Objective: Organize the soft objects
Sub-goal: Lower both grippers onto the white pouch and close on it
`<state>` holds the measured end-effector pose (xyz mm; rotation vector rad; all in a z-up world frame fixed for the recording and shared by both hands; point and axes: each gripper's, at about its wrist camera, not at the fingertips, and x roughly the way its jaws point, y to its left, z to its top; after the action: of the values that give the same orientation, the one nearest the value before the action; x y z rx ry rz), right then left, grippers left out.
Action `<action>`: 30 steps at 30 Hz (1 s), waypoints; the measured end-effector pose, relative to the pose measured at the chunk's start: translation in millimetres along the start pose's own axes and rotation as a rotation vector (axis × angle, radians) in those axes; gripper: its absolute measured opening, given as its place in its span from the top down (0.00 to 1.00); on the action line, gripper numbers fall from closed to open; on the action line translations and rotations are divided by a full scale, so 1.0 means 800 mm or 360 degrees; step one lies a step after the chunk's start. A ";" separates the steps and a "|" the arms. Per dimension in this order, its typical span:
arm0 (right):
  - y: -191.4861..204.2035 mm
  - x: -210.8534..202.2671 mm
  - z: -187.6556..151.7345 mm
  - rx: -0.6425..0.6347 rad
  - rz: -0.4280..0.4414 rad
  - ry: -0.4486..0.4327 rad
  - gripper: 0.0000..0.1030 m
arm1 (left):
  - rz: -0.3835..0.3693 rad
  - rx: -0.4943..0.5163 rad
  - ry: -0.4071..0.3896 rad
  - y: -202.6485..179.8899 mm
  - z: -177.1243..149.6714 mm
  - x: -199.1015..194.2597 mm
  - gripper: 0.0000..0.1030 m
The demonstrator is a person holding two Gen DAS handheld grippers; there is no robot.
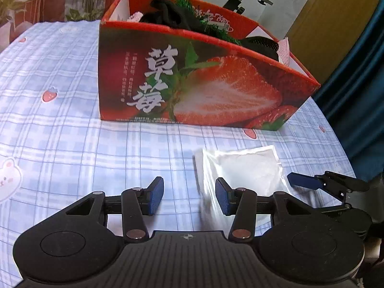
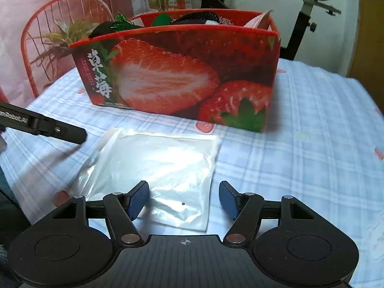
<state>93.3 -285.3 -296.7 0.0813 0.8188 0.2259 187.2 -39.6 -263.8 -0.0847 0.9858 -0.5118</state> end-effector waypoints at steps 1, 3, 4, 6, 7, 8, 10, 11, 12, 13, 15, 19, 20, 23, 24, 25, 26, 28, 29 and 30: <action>0.003 0.001 0.001 -0.0012 0.0001 -0.0001 0.37 | -0.0004 -0.0004 0.0009 0.000 -0.002 0.002 0.52; 0.009 0.004 0.002 -0.0024 0.0018 -0.0003 0.36 | -0.0016 -0.0021 0.0030 0.003 -0.004 0.006 0.52; 0.011 0.006 0.003 -0.0031 0.0021 -0.0003 0.36 | -0.0018 -0.0031 0.0039 0.000 -0.008 0.008 0.52; 0.017 0.009 0.004 -0.0052 0.0037 -0.0006 0.36 | -0.0027 -0.0053 0.0052 0.003 -0.011 0.012 0.52; 0.020 0.012 0.006 -0.0062 0.0047 -0.0007 0.36 | -0.0028 -0.0063 0.0053 0.003 -0.011 0.015 0.52; 0.023 0.014 0.006 -0.0078 0.0055 -0.0008 0.36 | -0.0030 -0.0072 0.0052 0.005 -0.010 0.016 0.52; 0.030 0.018 0.007 -0.0115 0.0067 -0.0009 0.35 | -0.0047 -0.0086 0.0044 0.007 -0.009 0.017 0.52; 0.033 0.020 0.007 -0.0135 0.0073 -0.0011 0.35 | -0.0051 -0.0088 0.0042 0.008 -0.009 0.018 0.52; 0.035 0.022 0.008 -0.0151 0.0081 -0.0013 0.33 | -0.0057 -0.0087 0.0040 0.009 -0.009 0.018 0.52; 0.036 0.023 0.009 -0.0162 0.0088 -0.0016 0.32 | -0.0061 -0.0083 0.0038 0.009 -0.009 0.018 0.52; 0.039 0.026 0.011 -0.0173 0.0099 -0.0021 0.31 | -0.0067 -0.0067 0.0033 0.008 -0.010 0.019 0.52; 0.041 0.031 0.014 -0.0172 0.0112 -0.0032 0.30 | -0.0126 -0.0079 0.0041 0.011 -0.013 0.017 0.52; 0.040 0.031 0.013 -0.0166 0.0113 -0.0034 0.30 | -0.0138 -0.0083 0.0044 0.011 -0.013 0.017 0.52; 0.039 0.031 0.012 -0.0148 0.0120 -0.0041 0.30 | -0.0162 -0.0088 0.0052 0.010 -0.014 0.018 0.52; 0.038 0.031 0.012 -0.0138 0.0123 -0.0043 0.30 | -0.0171 -0.0095 0.0054 0.010 -0.014 0.018 0.52; 0.038 0.031 0.012 -0.0129 0.0125 -0.0044 0.30 | -0.0177 -0.0100 0.0056 0.011 -0.014 0.018 0.52; 0.038 0.031 0.012 -0.0121 0.0127 -0.0046 0.30 | -0.0181 -0.0105 0.0059 0.011 -0.014 0.018 0.52; 0.037 0.031 0.012 -0.0105 0.0129 -0.0048 0.30 | -0.0200 -0.0124 0.0064 0.013 -0.015 0.018 0.53; 0.037 0.031 0.012 -0.0097 0.0129 -0.0049 0.30 | -0.0210 -0.0134 0.0068 0.014 -0.015 0.020 0.54; 0.036 0.030 0.012 -0.0085 0.0131 -0.0050 0.30 | -0.0217 -0.0139 0.0070 0.014 -0.015 0.020 0.55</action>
<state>111.5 -251.2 -302.9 0.0680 0.7783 0.3231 188.8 -35.5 -286.0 -0.2209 1.0500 -0.5973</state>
